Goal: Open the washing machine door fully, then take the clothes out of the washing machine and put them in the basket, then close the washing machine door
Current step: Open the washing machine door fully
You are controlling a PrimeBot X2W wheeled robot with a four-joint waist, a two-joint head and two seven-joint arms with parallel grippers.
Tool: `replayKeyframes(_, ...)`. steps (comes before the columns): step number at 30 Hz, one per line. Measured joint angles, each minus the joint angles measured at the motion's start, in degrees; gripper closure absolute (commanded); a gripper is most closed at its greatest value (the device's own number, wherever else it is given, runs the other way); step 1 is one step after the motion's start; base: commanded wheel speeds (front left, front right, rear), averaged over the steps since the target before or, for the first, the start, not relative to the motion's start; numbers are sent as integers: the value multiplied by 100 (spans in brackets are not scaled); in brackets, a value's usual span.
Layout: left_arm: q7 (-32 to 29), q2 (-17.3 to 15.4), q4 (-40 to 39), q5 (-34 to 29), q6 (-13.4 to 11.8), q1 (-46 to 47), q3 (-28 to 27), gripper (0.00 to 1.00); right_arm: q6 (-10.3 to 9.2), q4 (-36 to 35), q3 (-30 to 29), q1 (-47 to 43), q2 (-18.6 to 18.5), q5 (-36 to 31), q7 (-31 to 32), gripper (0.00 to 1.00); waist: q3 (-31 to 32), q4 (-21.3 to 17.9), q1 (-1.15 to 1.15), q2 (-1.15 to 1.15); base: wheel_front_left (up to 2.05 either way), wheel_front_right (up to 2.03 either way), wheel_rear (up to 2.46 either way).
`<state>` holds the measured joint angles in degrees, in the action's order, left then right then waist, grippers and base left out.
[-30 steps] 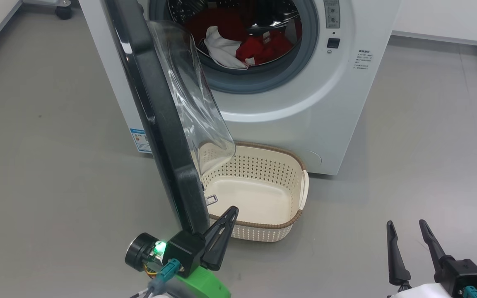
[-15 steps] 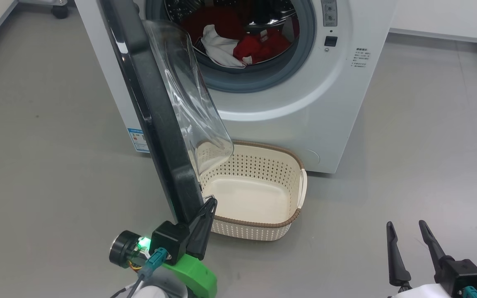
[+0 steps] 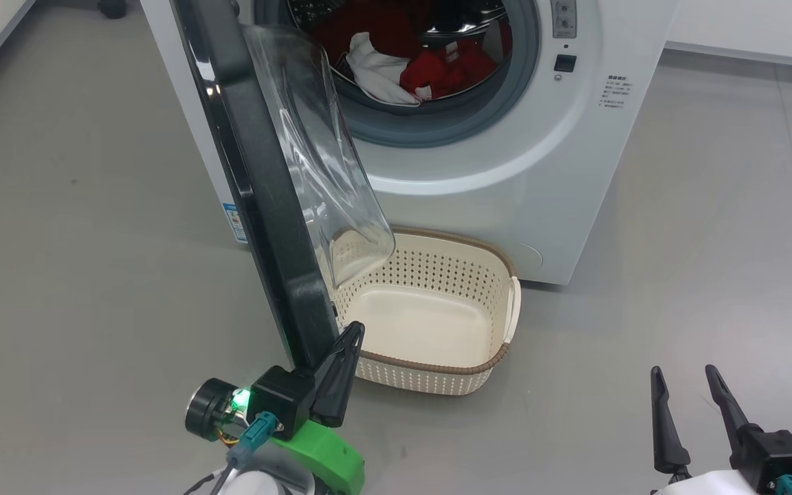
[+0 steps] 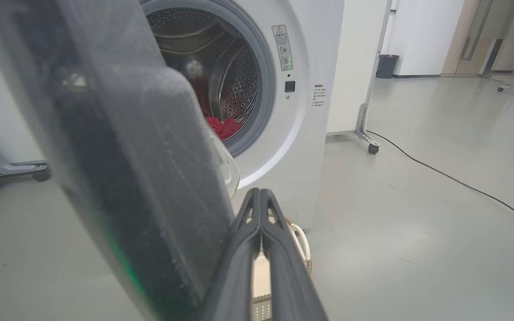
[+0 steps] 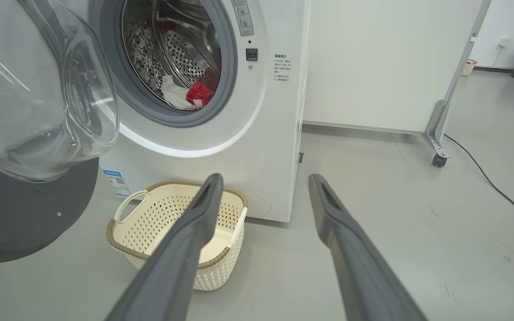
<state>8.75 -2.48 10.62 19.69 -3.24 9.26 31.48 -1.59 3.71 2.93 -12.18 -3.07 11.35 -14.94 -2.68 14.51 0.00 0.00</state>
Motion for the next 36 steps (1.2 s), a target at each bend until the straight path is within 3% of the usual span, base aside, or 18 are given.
replayKeyframes(26, 250, 3, -90, 51, -158, -16, 145, 100, 97, -45, -199, -1, -25, -138, 0, 0, -83, 1117, 0, 0, 0, 0, 0)
replayKeyframes(36, 290, -25, -10, 49, -229, -41, -175, 100, 153, -59, -181, 2, -24, -193, 0, 0, -148, 1525, 0, 0, 0, 0, 0)
